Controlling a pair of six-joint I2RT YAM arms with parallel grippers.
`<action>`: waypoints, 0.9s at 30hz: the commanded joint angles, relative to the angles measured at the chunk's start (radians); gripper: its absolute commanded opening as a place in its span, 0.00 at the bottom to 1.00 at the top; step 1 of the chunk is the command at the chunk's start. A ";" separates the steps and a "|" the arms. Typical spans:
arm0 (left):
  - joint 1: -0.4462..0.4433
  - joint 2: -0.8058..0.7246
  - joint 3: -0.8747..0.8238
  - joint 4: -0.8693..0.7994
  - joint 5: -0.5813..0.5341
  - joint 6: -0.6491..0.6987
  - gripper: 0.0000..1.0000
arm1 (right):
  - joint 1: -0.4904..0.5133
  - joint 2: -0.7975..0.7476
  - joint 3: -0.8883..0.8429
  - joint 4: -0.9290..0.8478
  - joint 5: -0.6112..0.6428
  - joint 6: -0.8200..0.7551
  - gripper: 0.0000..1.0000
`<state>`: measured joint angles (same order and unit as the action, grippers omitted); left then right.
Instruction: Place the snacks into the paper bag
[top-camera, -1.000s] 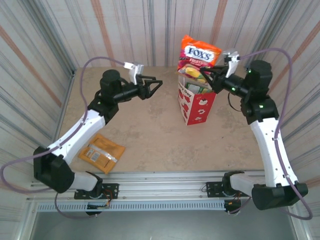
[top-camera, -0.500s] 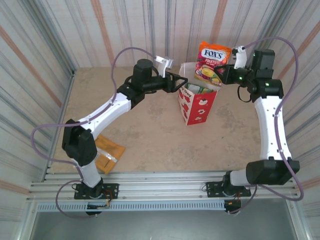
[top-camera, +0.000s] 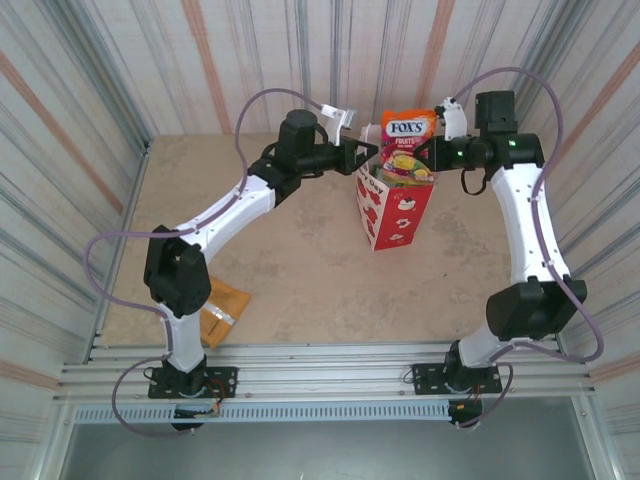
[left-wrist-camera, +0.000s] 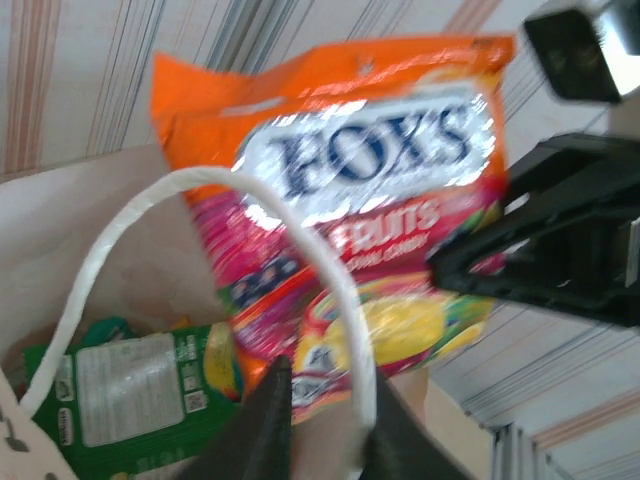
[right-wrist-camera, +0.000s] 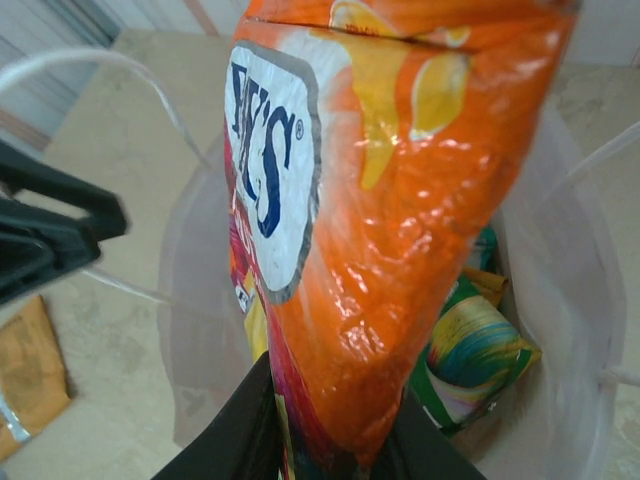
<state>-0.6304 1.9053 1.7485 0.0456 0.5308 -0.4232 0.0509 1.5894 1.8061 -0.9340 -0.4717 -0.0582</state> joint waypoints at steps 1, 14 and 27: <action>-0.006 -0.028 0.008 0.008 0.008 0.023 0.02 | 0.026 0.035 0.062 -0.086 0.072 -0.057 0.00; -0.007 -0.058 -0.030 0.005 0.016 0.044 0.00 | 0.135 0.211 0.230 -0.253 0.237 -0.090 0.00; -0.016 -0.074 -0.038 0.009 0.018 0.058 0.00 | 0.176 0.413 0.339 -0.317 0.165 -0.082 0.00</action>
<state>-0.6373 1.8843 1.7226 0.0486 0.5312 -0.3889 0.2199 1.9652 2.1021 -1.2091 -0.2687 -0.1253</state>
